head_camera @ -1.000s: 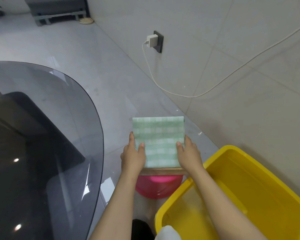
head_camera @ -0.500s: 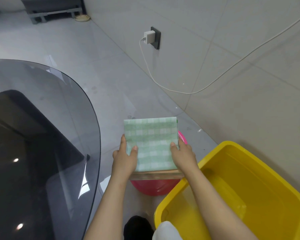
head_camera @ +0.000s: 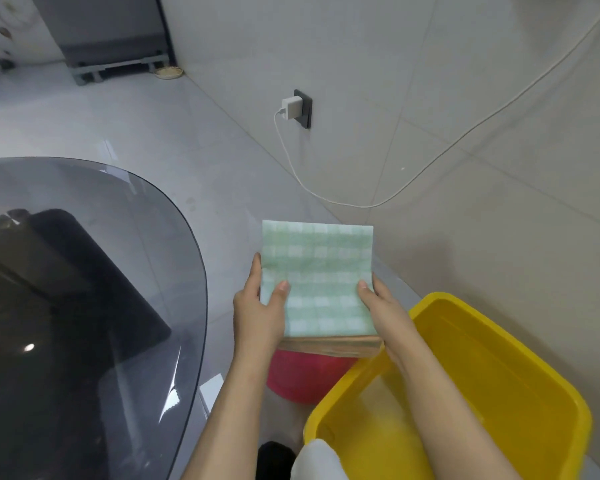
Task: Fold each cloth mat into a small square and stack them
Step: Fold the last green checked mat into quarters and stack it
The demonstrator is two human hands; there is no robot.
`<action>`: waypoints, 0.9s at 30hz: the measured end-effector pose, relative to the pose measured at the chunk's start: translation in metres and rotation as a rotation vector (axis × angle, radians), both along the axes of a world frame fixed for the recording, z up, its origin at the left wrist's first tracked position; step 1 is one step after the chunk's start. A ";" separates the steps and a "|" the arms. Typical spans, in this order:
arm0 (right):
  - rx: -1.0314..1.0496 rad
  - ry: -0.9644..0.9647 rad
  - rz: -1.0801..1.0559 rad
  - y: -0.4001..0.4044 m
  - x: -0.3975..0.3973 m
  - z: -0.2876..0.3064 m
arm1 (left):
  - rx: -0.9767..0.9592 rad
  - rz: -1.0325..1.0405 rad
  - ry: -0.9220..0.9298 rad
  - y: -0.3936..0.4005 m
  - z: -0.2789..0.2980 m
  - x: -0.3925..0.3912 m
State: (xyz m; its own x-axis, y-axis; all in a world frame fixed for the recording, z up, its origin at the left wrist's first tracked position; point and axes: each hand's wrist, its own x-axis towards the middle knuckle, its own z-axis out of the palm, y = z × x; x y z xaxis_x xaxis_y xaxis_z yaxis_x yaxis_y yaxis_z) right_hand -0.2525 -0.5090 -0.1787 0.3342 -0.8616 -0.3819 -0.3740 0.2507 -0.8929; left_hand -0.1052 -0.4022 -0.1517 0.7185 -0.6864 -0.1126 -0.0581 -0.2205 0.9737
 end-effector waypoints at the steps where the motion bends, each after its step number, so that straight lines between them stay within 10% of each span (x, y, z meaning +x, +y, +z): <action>1: -0.025 -0.009 -0.024 -0.001 -0.007 0.012 | -0.035 -0.020 -0.006 -0.003 0.010 -0.006; 8: -0.115 -0.189 -0.210 0.013 -0.086 0.064 | -0.173 -0.259 -0.015 -0.024 0.047 -0.060; 18: -0.173 0.192 -0.606 0.085 -0.179 0.000 | -0.006 -0.765 -0.135 -0.038 -0.011 -0.145; 27: -0.073 0.280 -0.494 0.111 -0.173 -0.056 | 0.287 -1.295 -0.518 -0.055 -0.070 -0.138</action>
State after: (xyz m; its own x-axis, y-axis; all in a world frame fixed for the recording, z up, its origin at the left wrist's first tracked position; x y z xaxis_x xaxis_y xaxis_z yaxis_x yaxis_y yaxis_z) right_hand -0.4254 -0.3976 -0.2344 -0.2203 -0.9174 -0.3316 -0.4529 0.3972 -0.7982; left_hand -0.2434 -0.4569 -0.2222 -0.3864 -0.8787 -0.2803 -0.6977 0.0797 0.7119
